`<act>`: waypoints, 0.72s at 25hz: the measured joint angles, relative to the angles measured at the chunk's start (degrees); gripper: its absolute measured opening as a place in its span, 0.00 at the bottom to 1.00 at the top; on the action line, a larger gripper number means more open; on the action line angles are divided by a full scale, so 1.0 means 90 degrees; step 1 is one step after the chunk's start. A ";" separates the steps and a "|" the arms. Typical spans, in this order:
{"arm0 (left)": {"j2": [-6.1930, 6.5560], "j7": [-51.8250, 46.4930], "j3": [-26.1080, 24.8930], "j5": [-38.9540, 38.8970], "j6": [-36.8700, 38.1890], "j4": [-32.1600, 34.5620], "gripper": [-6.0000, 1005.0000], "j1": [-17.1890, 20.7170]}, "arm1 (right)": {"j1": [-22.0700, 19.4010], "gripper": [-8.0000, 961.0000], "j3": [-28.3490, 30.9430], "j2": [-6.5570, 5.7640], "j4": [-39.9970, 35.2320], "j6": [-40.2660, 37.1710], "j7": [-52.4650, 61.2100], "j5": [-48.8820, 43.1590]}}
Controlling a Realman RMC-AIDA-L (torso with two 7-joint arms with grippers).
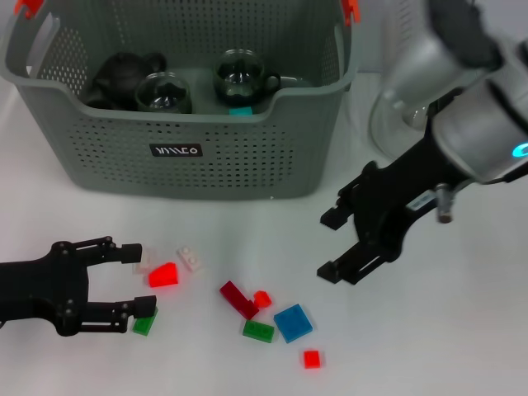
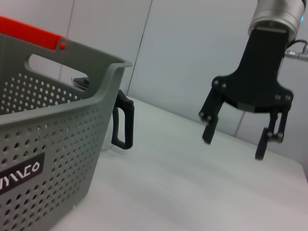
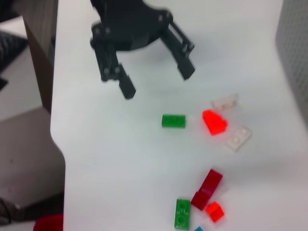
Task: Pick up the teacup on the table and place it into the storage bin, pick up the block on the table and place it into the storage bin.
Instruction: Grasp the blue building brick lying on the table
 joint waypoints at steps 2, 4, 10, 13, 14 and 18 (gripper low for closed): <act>-0.0009 0.0017 -0.0016 0.0001 -0.0011 0.0009 0.86 0.0002 | 0.0187 0.80 -0.0239 0.0001 0.0280 0.0145 0.0016 -0.0034; -0.0015 0.0020 -0.0029 0.0001 -0.0015 0.0009 0.86 0.0008 | 0.0409 0.80 -0.0359 0.0002 0.0661 0.0208 -0.0002 -0.0080; -0.0025 0.0001 -0.0043 0.0001 -0.0043 0.0023 0.86 0.0013 | 0.0703 0.76 -0.1036 0.0003 0.1302 0.0768 -0.0047 -0.0384; -0.0027 -0.0016 -0.0046 0.0001 -0.0056 0.0032 0.86 0.0013 | 0.0711 0.73 -0.1373 0.0014 0.1352 0.1071 -0.0049 -0.0450; -0.0029 -0.0017 -0.0046 -0.0001 -0.0064 0.0036 0.86 0.0013 | 0.0715 0.73 -0.1503 0.0018 0.1359 0.1168 -0.0049 -0.0453; -0.0038 0.0003 -0.0047 -0.0006 -0.0094 0.0104 0.86 0.0013 | 0.0706 0.73 -0.2089 0.0042 0.1371 0.1488 -0.0022 -0.0455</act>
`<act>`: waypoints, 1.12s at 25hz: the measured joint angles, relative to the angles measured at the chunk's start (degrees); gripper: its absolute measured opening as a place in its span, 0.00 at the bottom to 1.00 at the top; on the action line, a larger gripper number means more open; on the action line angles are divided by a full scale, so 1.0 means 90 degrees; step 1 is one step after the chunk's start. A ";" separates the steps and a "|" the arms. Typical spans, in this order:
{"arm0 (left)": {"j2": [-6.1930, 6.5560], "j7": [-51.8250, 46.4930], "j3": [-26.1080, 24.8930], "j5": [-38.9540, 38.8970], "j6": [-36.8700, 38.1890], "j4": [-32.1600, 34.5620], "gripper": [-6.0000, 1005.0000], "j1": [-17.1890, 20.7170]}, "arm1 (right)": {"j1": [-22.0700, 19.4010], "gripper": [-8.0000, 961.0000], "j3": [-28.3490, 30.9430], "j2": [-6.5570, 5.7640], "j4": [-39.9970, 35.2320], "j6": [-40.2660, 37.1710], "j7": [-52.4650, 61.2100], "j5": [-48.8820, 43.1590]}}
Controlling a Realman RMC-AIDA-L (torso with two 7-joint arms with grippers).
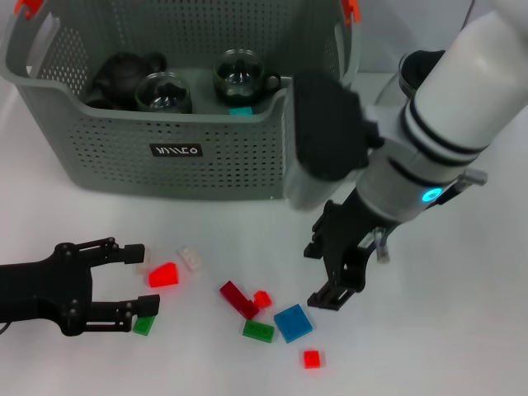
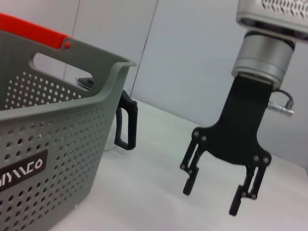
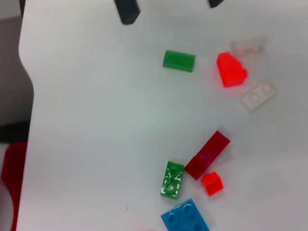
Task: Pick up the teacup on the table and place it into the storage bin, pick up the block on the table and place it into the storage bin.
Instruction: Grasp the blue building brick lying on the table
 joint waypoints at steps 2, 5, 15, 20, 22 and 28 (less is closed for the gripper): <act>0.0000 0.0016 0.0000 0.0000 -0.0015 0.0006 0.86 0.0000 | -0.0030 0.73 -0.0265 0.0006 0.0003 0.0132 0.0014 0.0012; 0.0001 0.0022 0.0000 0.0001 -0.0024 0.0038 0.86 0.0000 | -0.0047 0.73 -0.0511 0.0012 0.0051 0.0188 0.0011 0.0042; 0.0001 0.0113 0.0000 0.0006 -0.0083 0.0177 0.86 0.0000 | -0.0001 0.73 -0.1120 0.0035 0.0419 0.0486 0.0073 0.0060; -0.0036 0.0114 0.0000 0.0009 -0.0097 0.0185 0.86 -0.0001 | 0.0015 0.73 -0.1365 0.0037 0.0503 0.0702 0.0087 0.0051; -0.0047 0.0114 0.0000 0.0009 -0.0101 0.0186 0.86 -0.0001 | 0.0014 0.73 -0.1510 0.0039 0.0507 0.0848 0.0088 0.0051; -0.0057 0.0114 0.0000 0.0009 -0.0101 0.0191 0.86 -0.0001 | 0.0022 0.73 -0.1885 0.0054 0.0582 0.1274 0.0091 0.0054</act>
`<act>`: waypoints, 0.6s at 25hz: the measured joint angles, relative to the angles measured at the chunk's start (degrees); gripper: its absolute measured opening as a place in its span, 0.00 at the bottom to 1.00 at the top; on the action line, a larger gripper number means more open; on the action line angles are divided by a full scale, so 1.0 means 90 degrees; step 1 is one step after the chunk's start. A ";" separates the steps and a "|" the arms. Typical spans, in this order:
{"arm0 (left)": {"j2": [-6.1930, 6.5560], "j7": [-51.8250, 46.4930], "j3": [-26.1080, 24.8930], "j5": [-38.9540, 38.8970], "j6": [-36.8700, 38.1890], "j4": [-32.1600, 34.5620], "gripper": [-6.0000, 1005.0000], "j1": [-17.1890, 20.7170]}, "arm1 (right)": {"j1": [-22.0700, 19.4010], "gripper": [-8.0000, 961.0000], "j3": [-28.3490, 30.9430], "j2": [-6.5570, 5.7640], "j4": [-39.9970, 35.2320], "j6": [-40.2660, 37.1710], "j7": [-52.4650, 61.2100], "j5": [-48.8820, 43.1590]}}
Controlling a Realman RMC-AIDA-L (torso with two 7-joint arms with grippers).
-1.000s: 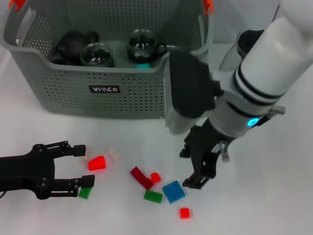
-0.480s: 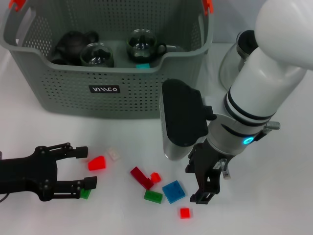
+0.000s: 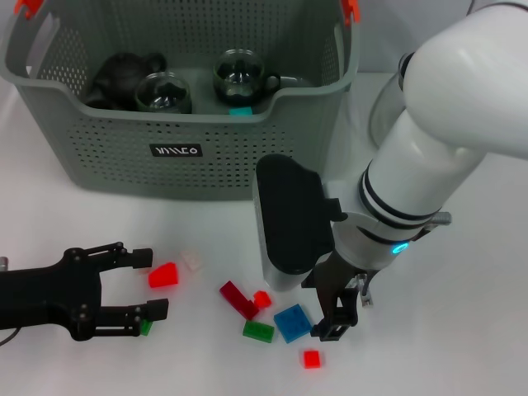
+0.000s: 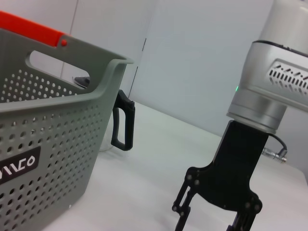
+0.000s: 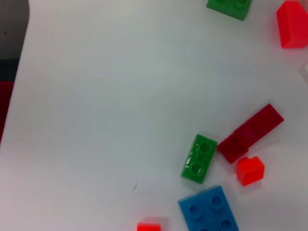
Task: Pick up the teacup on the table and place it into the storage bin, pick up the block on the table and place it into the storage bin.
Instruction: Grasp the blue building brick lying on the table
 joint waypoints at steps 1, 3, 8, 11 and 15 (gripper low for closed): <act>0.0000 0.0000 0.0000 0.0000 0.0000 0.0013 0.86 0.0000 | 0.0001 0.73 -0.0047 0.0002 0.0000 0.0049 0.0001 -0.0002; -0.0001 0.0000 0.0000 0.0000 0.0000 0.0037 0.86 0.0000 | 0.0001 0.73 -0.0110 0.0004 0.0002 0.0130 0.0000 0.0000; -0.0001 0.0000 0.0000 -0.0006 0.0000 0.0044 0.86 0.0000 | 0.0004 0.73 -0.0179 0.0004 0.0003 0.0233 -0.0039 -0.0002; -0.0001 0.0005 0.0000 -0.0015 0.0001 0.0044 0.86 0.0000 | 0.0009 0.73 -0.0219 0.0004 0.0003 0.0264 -0.0073 -0.0003; -0.0001 0.0006 0.0000 -0.0023 0.0001 0.0053 0.86 0.0000 | 0.0043 0.73 -0.0315 0.0003 0.0003 0.0290 -0.0088 -0.0002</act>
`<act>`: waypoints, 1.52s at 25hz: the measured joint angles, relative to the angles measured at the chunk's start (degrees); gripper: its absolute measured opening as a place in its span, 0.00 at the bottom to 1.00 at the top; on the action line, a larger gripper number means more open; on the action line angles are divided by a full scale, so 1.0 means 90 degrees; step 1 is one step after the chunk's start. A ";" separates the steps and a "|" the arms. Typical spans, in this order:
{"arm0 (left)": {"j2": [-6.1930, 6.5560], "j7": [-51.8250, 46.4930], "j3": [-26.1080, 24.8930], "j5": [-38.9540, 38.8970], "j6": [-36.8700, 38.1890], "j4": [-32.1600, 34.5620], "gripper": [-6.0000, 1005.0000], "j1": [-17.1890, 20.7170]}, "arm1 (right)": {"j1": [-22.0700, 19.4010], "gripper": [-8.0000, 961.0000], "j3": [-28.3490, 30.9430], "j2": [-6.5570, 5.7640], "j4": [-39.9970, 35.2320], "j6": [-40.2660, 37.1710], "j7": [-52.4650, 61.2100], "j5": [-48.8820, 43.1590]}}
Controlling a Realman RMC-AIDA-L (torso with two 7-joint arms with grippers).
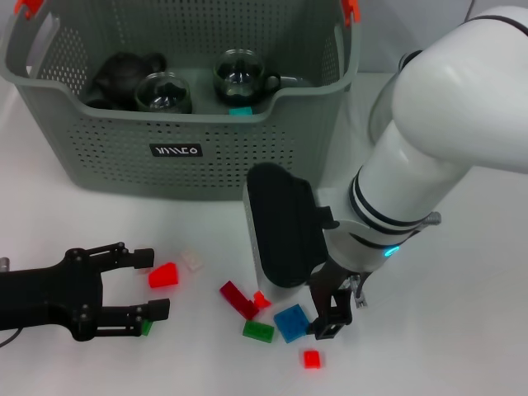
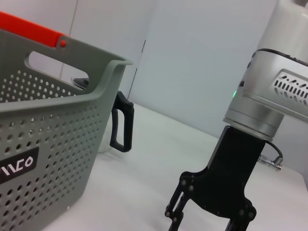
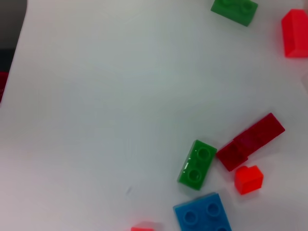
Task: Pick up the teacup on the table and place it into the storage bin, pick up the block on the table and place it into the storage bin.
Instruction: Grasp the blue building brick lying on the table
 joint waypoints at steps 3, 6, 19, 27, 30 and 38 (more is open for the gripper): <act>0.0000 0.0002 0.0000 -0.0013 0.0000 0.0005 0.86 0.0000 | 0.0010 0.73 -0.0100 0.0000 0.0000 0.0013 -0.0065 0.0001; 0.0000 0.0002 0.0000 -0.0016 0.0000 0.0011 0.86 0.0000 | 0.0025 0.73 -0.0145 0.0000 0.0000 0.0029 -0.0137 0.0002; -0.0010 0.0004 0.0000 -0.0026 -0.0003 0.0022 0.86 -0.0001 | 0.0098 0.73 -0.0372 0.0040 0.0011 0.0158 -0.0233 0.0002; -0.0010 0.0004 0.0000 -0.0028 -0.0009 0.0020 0.86 -0.0010 | 0.0098 0.73 -0.0433 0.0050 0.0011 0.0212 -0.0233 0.0005; -0.0010 0.0004 0.0000 -0.0028 -0.0017 0.0020 0.86 -0.0017 | 0.0098 0.73 -0.0450 0.0050 0.0044 0.0241 -0.0233 0.0012; -0.0010 0.0004 0.0000 -0.0028 -0.0063 0.0019 0.86 -0.0019 | 0.0098 0.73 -0.0460 0.0057 0.0078 0.0248 -0.0233 0.0072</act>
